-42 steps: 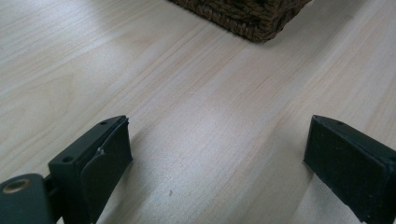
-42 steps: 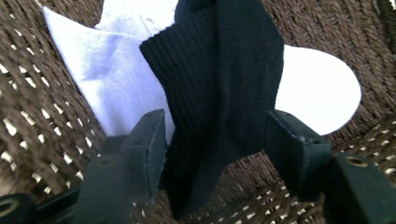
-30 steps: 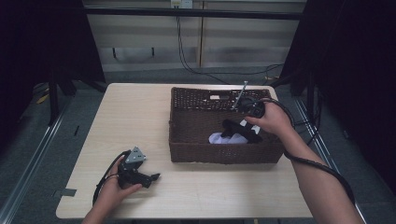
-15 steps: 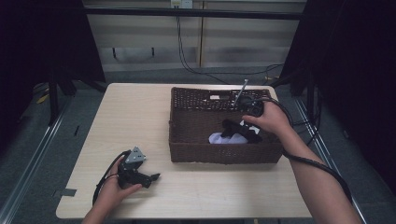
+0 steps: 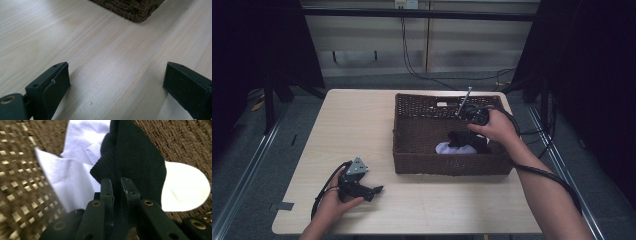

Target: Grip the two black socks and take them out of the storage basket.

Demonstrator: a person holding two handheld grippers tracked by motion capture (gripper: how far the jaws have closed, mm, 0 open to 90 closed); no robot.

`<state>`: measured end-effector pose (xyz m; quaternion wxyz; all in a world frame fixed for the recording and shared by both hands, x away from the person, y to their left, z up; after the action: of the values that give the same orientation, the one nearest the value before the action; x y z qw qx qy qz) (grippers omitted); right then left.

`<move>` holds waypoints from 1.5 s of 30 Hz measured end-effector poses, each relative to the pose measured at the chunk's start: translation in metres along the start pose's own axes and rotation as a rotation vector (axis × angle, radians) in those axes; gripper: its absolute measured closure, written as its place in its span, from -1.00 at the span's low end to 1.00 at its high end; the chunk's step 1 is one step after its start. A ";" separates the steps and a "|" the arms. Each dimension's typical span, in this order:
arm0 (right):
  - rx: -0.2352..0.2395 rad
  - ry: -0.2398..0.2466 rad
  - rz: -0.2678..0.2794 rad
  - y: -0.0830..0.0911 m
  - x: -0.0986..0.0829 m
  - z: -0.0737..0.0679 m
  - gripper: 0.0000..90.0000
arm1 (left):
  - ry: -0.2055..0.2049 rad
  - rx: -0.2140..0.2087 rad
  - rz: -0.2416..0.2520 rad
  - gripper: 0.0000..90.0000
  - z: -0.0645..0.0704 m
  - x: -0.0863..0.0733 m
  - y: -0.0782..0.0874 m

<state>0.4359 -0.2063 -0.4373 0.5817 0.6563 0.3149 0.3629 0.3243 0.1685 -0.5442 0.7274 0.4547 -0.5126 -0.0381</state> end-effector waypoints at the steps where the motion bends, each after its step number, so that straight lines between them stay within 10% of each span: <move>1: -0.001 -0.001 0.003 0.005 -0.001 -0.001 0.81 | 0.000 0.000 0.000 -0.86 0.000 0.000 0.000; 25: -0.066 0.060 0.070 0.108 -0.012 -0.038 0.85 | -0.001 0.000 0.000 -0.87 0.000 0.000 0.000; 45: 0.044 0.235 0.080 0.103 -0.029 -0.120 0.85 | -0.001 0.000 -0.001 -0.86 0.000 0.000 0.000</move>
<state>0.3187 -0.1789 -0.3309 0.5112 0.6338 0.3627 0.4532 0.3243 0.1685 -0.5442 0.7270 0.4550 -0.5128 -0.0386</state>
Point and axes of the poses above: each handheld gripper's, and its own axes: y roughly backward along the jaws, x roughly out of its top, z roughly to its right, the point moved 5 cm from there along -y, roughly forward along the jaws, and after that the axes turned 3 degrees about y, right-handed, at the moved point
